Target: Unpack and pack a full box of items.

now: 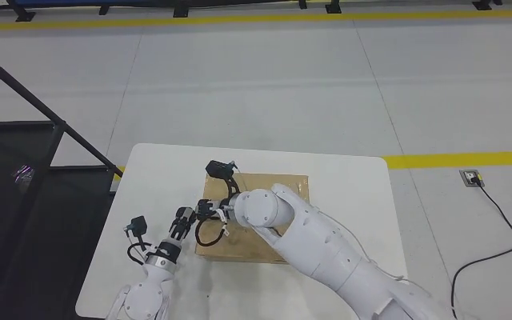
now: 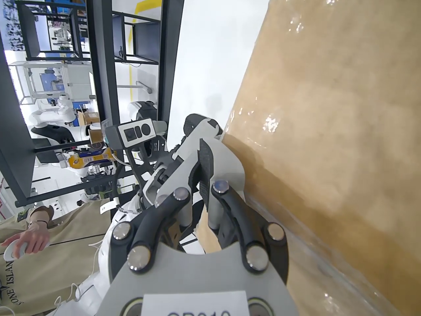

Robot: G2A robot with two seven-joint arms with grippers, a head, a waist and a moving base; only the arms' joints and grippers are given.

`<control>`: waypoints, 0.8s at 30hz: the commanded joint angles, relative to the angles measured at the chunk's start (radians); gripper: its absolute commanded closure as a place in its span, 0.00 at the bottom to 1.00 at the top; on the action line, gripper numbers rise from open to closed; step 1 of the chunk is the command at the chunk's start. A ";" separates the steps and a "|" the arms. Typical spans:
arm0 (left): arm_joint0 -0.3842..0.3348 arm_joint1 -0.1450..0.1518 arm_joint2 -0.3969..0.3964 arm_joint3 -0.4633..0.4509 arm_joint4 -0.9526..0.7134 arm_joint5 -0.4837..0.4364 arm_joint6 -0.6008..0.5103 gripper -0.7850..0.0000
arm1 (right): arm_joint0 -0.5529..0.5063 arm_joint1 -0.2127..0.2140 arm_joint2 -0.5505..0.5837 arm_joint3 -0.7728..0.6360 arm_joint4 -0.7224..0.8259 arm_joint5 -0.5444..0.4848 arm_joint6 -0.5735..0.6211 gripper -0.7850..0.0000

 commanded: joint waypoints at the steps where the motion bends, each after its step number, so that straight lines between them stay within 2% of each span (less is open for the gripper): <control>1: -0.003 0.000 0.000 -0.001 -0.002 0.001 -0.003 1.00 | -0.007 0.006 0.011 -0.021 -0.020 0.021 0.011 1.00; 13: -0.024 0.000 -0.006 0.000 -0.012 0.010 -0.015 1.00 | -0.135 0.094 0.143 -0.251 -0.199 0.197 0.111 1.00; 24: -0.026 0.001 -0.024 -0.013 -0.026 0.012 -0.024 1.00 | -0.278 0.164 0.305 -0.403 -0.300 0.294 0.162 1.00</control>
